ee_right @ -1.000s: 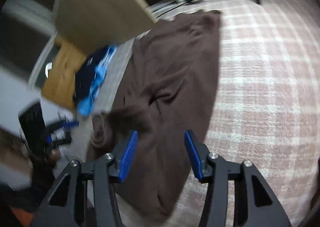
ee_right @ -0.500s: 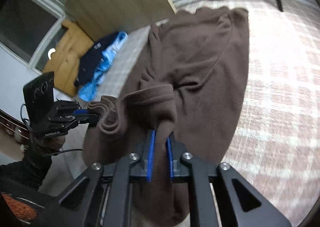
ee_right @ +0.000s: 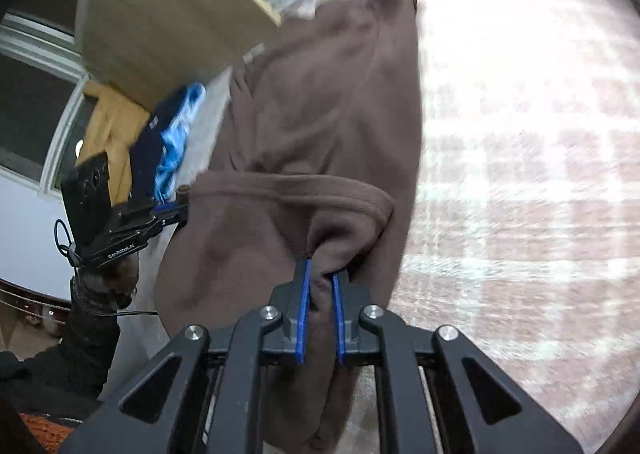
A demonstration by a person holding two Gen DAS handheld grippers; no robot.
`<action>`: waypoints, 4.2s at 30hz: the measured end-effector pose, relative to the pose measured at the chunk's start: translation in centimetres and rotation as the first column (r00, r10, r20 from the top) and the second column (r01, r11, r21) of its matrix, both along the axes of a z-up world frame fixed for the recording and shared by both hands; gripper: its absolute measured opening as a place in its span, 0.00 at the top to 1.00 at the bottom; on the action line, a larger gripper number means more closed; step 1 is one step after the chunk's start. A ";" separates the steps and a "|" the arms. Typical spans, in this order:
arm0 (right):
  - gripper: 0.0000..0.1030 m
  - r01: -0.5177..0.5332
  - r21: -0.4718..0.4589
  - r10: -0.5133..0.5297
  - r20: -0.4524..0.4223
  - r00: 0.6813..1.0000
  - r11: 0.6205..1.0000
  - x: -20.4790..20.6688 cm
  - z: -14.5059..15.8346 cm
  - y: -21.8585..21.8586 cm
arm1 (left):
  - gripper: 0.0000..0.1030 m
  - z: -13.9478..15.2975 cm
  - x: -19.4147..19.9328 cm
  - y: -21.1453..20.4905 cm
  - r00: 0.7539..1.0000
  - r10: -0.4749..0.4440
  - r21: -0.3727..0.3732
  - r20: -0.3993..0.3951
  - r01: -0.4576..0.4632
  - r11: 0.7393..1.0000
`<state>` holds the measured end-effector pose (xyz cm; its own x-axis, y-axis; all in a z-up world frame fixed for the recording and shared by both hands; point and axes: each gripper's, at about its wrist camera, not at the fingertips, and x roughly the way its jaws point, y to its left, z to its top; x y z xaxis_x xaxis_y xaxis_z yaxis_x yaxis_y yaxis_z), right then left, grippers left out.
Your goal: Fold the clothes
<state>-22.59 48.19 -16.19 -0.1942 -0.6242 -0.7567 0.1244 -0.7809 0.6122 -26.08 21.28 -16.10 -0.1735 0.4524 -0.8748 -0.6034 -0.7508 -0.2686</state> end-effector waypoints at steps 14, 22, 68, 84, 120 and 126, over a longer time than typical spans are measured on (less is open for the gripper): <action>0.77 -0.016 0.248 0.082 -0.260 0.962 0.969 2.5 5.4 -3.7 | 0.69 6.3 3.3 -3.4 0.996 -0.006 0.103 -0.086 0.015 0.995; 0.77 -0.007 0.365 0.067 -0.152 0.986 0.931 2.2 6.8 -2.8 | 0.69 7.7 2.9 -2.6 0.994 -0.045 0.013 -0.105 0.046 0.999; 0.62 -0.037 0.450 0.134 -0.184 0.974 0.892 -21.0 2.1 -1.7 | 0.69 -1.8 -18.6 7.5 0.961 -0.228 -0.259 -0.158 0.183 0.948; 0.79 -0.034 0.577 0.194 -0.218 0.956 0.816 -20.1 2.6 -4.3 | 0.77 -1.7 -18.4 7.6 0.960 -0.239 -0.250 -0.149 0.197 0.948; 0.88 0.016 0.536 0.141 -0.251 0.958 0.844 -19.7 4.2 -3.7 | 0.87 0.7 -16.0 8.9 0.949 -0.204 -0.299 -0.240 0.128 0.946; 0.90 0.023 0.512 0.144 -0.285 0.948 0.859 -18.7 6.2 -4.2 | 0.87 2.5 -15.2 8.6 0.946 -0.205 -0.278 -0.252 0.132 0.951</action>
